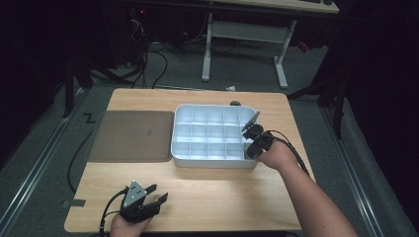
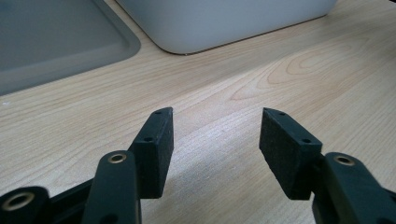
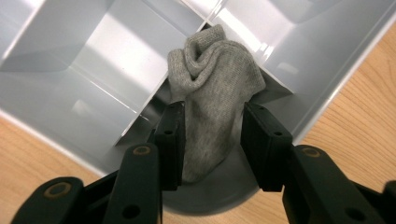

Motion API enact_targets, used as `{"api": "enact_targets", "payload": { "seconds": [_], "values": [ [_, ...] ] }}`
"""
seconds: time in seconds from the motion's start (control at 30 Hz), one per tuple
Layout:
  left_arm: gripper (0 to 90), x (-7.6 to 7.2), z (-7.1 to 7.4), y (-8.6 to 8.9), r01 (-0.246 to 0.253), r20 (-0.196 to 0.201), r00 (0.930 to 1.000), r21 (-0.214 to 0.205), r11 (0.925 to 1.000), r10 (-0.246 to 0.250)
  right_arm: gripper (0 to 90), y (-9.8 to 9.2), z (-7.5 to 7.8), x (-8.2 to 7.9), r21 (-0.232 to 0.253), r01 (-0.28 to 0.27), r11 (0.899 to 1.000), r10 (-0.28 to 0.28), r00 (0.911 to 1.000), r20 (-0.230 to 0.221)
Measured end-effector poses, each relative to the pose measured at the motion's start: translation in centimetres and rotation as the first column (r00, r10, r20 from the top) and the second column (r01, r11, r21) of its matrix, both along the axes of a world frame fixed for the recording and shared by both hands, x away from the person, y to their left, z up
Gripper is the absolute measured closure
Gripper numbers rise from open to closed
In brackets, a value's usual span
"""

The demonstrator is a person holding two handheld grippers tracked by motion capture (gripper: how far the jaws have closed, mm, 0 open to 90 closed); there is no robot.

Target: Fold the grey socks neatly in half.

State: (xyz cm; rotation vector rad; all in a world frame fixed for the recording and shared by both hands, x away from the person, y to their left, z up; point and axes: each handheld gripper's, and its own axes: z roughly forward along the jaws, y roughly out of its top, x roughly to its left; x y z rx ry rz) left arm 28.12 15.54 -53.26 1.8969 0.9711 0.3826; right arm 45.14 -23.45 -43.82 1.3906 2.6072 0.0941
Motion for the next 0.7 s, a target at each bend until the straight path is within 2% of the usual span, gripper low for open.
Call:
{"api": "enact_targets", "payload": {
  "seconds": [0.13,0.17,0.2,0.27,0.37,0.43,0.47,0.6,0.67,0.7],
  "values": [
    [45.5,0.0,0.0,0.0,-0.001,-0.001,1.0,-0.002,1.0,0.001,59.4,0.0,0.9,-0.1,0.02,0.0,1.0,0.0,1.0,0.002],
    [45.5,0.0,0.0,0.0,-0.001,-0.001,1.0,-0.001,1.0,0.001,60.8,0.1,1.1,-0.1,0.023,0.006,1.0,-0.006,1.0,0.001],
    [45.5,0.0,0.0,0.0,-0.001,-0.001,1.0,-0.001,1.0,0.001,63.1,0.0,1.4,-0.1,0.026,-0.013,1.0,0.012,0.9999,0.011],
    [45.5,0.0,0.0,0.0,0.003,-0.003,1.0,0.002,1.0,-0.003,72.3,0.1,2.0,0.1,0.035,-0.005,0.999,0.004,0.9995,0.032],
    [45.5,0.0,0.0,-0.1,0.0,-0.003,1.0,0.0,1.0,0.0,88.0,0.4,2.3,0.5,0.023,-0.018,1.0,0.016,0.9974,0.07],
    [45.5,0.0,-0.1,0.0,-0.003,-0.001,1.0,-0.002,1.0,0.003,90.0,0.8,2.0,0.7,0.016,-0.011,1.0,0.01,0.9978,0.065],
    [45.5,0.0,-0.1,0.0,-0.004,-0.002,1.0,-0.003,1.0,0.004,90.0,1.0,1.6,0.9,0.005,-0.028,1.0,0.028,0.9977,0.062],
    [45.5,0.0,-0.1,0.1,-0.002,-0.004,1.0,-0.001,1.0,0.002,90.0,1.7,-0.2,1.5,-0.056,-0.024,0.998,0.026,0.9994,0.023],
    [45.5,0.0,-0.1,0.1,-0.002,-0.004,1.0,-0.003,1.0,0.002,90.0,1.7,-0.6,1.7,-0.067,-0.024,0.997,0.025,0.9996,0.014],
    [45.5,0.0,-0.1,0.0,-0.002,-0.004,1.0,-0.004,1.0,0.001,90.0,1.8,-1.4,2.0,-0.075,-0.018,0.997,0.018,0.9998,-0.007]
  ]
}}
